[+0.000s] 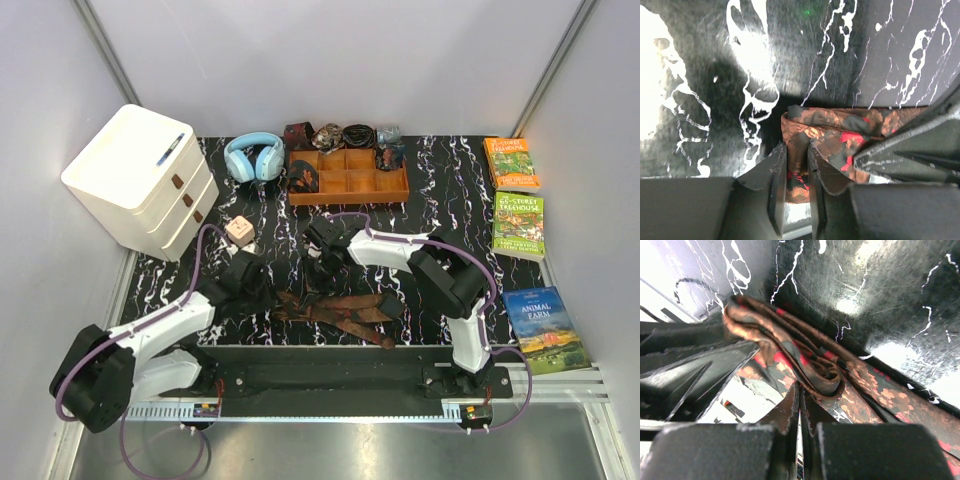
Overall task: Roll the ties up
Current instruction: Roll the tie at the center of the board.
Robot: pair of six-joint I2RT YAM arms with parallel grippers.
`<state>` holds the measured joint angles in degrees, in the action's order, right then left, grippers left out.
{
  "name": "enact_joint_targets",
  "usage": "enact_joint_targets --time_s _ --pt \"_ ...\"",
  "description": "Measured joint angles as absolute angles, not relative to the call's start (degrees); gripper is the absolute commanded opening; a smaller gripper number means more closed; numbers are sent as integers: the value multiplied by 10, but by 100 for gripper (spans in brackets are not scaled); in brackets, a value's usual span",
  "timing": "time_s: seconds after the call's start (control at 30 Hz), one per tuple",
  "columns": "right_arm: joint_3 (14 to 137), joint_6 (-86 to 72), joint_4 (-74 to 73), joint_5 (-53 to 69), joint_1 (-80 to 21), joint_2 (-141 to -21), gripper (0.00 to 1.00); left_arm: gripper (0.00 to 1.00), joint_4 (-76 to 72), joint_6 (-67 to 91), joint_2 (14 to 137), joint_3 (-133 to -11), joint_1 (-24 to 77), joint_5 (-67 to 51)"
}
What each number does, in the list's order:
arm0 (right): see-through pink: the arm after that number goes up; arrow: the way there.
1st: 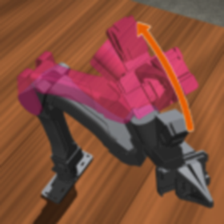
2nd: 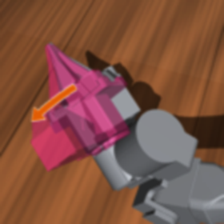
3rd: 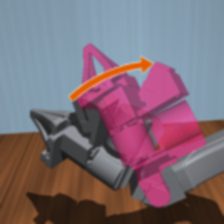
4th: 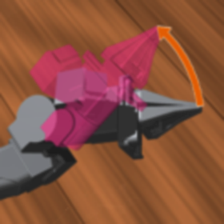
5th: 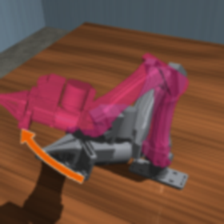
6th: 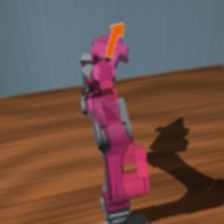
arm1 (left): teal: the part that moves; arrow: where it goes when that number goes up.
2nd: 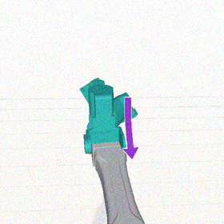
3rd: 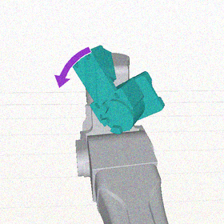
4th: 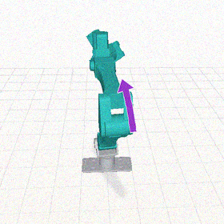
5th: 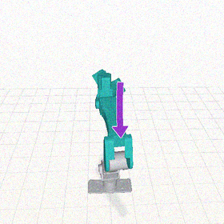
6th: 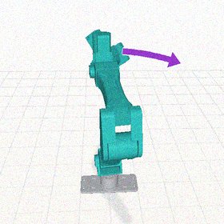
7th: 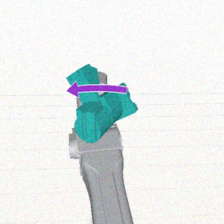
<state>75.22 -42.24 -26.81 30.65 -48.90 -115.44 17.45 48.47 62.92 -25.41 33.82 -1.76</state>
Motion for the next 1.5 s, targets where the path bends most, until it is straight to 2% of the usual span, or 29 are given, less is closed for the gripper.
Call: enact_joint_targets --time_s 0.57,1.23,1.5 --pt "813 -423 -267 312 -489 -1195 4 20 342 462 596 -387 352 11" --pt "832 -417 -283 303 -485 -1217 3 19 386 470 765 -534 443 69" --pt "811 -409 -297 296 -473 -1217 3 18 390 485 818 -556 484 96"
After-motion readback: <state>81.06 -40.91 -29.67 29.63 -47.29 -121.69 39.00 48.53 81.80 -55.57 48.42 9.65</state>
